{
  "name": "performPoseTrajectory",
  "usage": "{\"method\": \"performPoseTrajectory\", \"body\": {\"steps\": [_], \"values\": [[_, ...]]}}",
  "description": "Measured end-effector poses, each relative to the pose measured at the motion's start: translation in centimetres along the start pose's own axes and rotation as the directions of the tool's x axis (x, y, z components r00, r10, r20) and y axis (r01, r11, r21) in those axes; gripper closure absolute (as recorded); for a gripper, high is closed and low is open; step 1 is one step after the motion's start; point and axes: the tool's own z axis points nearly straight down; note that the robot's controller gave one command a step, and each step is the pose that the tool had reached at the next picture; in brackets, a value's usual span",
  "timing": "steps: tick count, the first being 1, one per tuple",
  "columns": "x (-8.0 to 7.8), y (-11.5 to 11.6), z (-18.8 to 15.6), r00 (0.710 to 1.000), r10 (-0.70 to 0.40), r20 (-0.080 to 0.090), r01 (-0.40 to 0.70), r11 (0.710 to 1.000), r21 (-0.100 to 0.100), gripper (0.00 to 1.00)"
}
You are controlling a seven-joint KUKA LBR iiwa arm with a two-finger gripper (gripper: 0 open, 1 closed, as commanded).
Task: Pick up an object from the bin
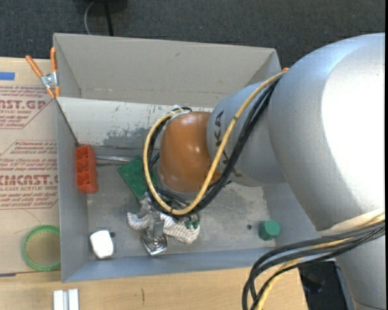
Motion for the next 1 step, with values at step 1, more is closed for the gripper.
{"method": "performPoseTrajectory", "body": {"steps": [1], "values": [[0.0, 0.0, 0.0, 1.0, 0.0, 0.0, 0.0, 1.0, 0.0, 1.0]]}}
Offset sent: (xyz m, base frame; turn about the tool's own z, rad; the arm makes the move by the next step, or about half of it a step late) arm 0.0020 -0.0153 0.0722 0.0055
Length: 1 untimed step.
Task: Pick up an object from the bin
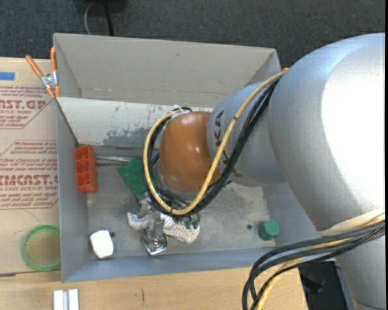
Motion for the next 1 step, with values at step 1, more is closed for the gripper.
{"method": "performPoseTrajectory", "body": {"steps": [1], "values": [[0.35, -0.65, -2.94, 1.0, 0.002, -0.011, -0.002, 1.0, 0.0, 1.0]]}}
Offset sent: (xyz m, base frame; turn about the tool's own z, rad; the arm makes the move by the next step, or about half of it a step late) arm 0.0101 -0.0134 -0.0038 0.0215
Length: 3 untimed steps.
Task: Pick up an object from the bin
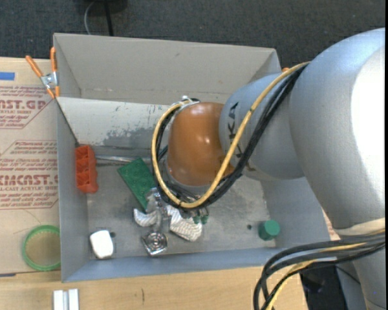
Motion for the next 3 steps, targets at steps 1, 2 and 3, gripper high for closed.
{"method": "performPoseTrajectory", "body": {"steps": [1, 2, 3], "values": [[-0.7, -0.4, -2.7, 1.0, 0.007, 0.019, -0.007, 1.0, 0.0, 1.0], [-0.6, -1.8, 2.2, 1.0, 0.02, 0.007, -0.02, 1.0, 0.0, 1.0], [0.7, -1.1, -14.8, 0.998, 0.059, 0.012, -0.059, 0.998, -0.001, 1.0]]}}
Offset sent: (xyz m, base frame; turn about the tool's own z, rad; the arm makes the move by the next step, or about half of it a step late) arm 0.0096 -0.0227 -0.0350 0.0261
